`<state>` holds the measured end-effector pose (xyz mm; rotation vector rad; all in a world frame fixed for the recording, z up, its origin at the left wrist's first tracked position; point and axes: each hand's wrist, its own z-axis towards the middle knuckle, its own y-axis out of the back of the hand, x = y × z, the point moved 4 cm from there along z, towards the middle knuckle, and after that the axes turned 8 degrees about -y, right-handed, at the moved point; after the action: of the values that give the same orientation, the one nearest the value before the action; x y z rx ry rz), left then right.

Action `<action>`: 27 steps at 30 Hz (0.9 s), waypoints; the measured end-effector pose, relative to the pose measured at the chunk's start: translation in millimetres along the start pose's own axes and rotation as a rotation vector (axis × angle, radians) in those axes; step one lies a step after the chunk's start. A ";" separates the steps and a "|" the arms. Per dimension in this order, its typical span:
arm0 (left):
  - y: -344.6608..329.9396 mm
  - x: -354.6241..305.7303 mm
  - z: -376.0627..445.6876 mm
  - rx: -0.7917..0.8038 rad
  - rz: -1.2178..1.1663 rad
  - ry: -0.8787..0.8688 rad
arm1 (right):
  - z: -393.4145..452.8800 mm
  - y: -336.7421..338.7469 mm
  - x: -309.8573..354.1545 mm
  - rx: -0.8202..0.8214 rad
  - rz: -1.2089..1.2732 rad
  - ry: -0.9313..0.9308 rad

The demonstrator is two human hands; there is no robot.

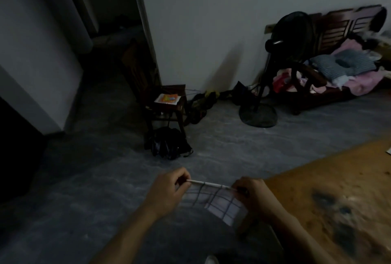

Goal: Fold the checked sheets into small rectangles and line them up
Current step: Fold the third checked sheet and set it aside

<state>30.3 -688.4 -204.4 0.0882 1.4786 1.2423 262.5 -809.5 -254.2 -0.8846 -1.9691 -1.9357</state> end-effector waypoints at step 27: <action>-139.9 -19.5 481.9 0.461 -0.318 -0.892 | 177.5 203.2 -109.0 -0.553 -0.043 -0.668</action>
<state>478.4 -462.1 -191.7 0.6088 0.8997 0.4589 506.2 -677.6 -165.4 -1.8419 -1.7394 -2.4888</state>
